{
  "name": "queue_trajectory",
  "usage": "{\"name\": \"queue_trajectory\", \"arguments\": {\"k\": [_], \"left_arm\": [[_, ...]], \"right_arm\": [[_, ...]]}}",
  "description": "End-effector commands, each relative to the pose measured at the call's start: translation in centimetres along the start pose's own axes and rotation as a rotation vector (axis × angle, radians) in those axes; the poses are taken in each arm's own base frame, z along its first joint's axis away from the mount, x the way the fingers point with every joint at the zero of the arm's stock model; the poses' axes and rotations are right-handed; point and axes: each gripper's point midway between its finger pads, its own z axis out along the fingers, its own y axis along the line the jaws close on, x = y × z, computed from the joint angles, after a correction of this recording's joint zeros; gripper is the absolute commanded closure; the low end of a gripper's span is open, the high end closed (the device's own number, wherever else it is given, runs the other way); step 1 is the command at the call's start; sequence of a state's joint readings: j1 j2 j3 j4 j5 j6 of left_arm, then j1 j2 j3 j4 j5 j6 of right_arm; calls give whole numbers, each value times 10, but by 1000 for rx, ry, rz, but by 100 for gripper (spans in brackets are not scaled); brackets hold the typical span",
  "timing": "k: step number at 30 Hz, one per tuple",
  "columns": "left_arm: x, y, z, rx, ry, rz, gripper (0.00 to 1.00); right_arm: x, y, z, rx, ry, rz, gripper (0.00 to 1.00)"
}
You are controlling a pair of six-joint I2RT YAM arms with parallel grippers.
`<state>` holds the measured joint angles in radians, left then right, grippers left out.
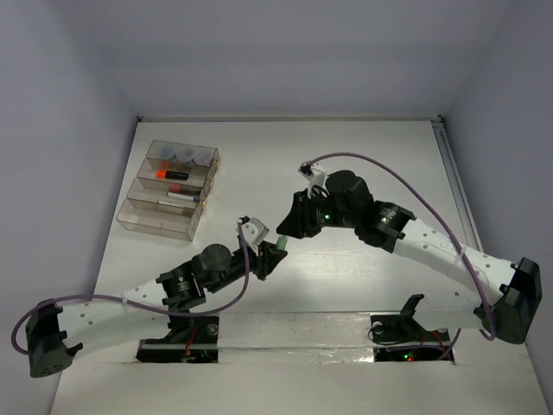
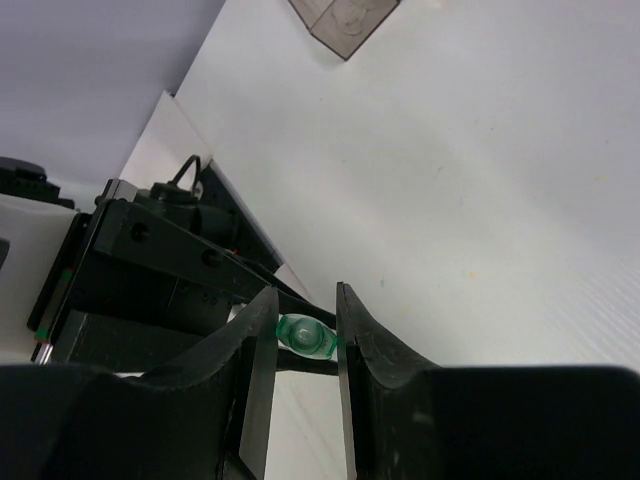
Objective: Sort the stationery into containers
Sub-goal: Close the pen cap on the pen.
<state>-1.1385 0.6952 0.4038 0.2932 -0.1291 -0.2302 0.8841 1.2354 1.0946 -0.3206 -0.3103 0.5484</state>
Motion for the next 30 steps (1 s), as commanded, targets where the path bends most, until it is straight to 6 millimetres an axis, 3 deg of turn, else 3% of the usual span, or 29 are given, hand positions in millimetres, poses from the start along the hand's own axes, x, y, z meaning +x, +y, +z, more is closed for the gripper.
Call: {"name": "queue_trajectory", "arguments": {"k": [1, 7, 11, 15, 22, 28, 30], "left_arm": [[-154, -39, -18, 113, -466, -49, 100], [-165, -35, -19, 84, -481, -37, 100], [-167, -34, -14, 81, -475, -31, 100], [-170, -36, -12, 104, -485, -43, 100], [-182, -31, -10, 104, -510, -47, 100], [-186, -24, -5, 118, -518, -61, 100], [-185, -20, -5, 110, -516, -74, 100]], "right_arm": [[72, -14, 18, 45, 191, 38, 100], [100, -25, 25, 56, 195, 70, 100], [134, -42, 30, 79, 239, 105, 100], [152, -46, 34, 71, 263, 131, 100], [172, -54, 40, 96, 290, 156, 100], [197, -45, 51, 107, 339, 142, 100], [187, -46, 50, 124, 294, 132, 100]]}}
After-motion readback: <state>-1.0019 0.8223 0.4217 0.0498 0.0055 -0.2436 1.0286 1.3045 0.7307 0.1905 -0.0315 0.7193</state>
